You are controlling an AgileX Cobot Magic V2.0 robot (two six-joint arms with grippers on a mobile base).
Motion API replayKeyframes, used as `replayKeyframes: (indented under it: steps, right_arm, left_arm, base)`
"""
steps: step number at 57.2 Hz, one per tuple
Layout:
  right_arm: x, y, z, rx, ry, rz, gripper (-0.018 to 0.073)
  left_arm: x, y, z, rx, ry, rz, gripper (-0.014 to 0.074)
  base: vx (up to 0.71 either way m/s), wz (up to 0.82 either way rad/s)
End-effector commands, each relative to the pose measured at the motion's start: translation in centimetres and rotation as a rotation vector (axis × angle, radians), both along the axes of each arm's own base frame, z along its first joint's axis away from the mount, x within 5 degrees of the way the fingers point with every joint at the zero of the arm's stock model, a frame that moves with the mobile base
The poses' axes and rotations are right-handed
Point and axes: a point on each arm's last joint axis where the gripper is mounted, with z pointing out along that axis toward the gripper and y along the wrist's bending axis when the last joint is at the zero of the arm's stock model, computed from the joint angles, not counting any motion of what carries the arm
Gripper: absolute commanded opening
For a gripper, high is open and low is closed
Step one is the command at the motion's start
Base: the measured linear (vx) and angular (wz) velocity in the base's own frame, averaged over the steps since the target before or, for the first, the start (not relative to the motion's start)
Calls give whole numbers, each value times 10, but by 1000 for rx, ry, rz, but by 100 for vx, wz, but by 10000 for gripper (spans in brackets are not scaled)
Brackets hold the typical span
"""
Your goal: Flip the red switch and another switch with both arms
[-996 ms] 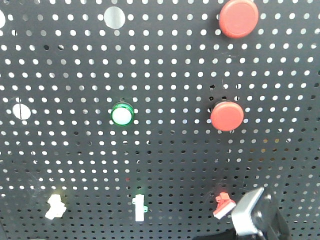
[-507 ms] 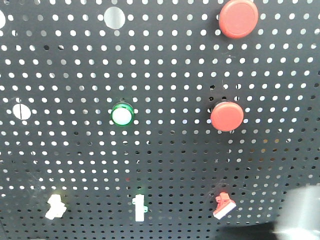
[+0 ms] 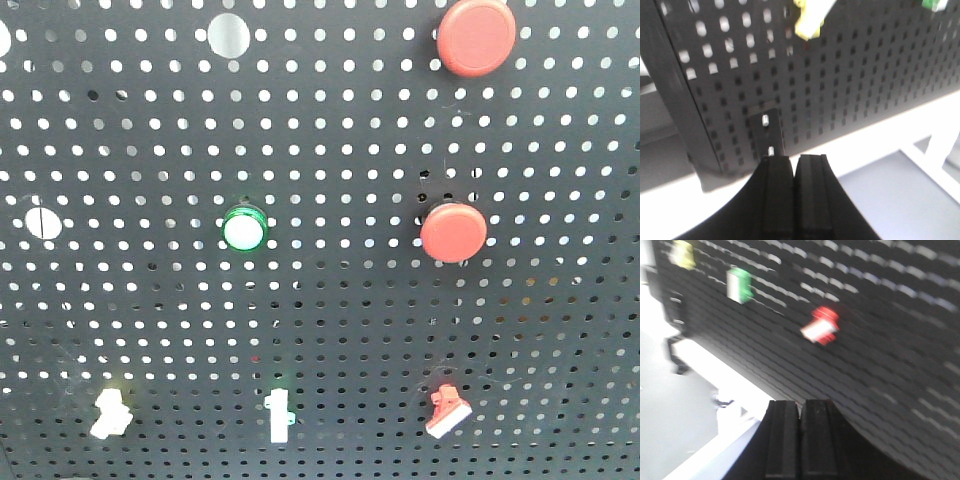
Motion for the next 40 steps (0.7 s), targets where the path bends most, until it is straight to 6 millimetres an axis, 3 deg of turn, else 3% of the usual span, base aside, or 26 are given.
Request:
replayKeyframes:
  steps: [1, 30, 40]
  right_arm:
    - [-5, -5, 15, 75, -82, -49, -1]
    - [-7, -6, 16, 78, -90, -49, -1]
    - [-7, -6, 16, 78, -90, -49, -1]
  left_arm:
    - [1, -1, 11, -35, -37, -2, 3]
    - [0, -1, 8, -22, -7, -2, 3]
    - [-5, 4, -10, -23, -34, 25, 3]
  base:
    - [0, 0]
    - [0, 0]
    - [0, 0]
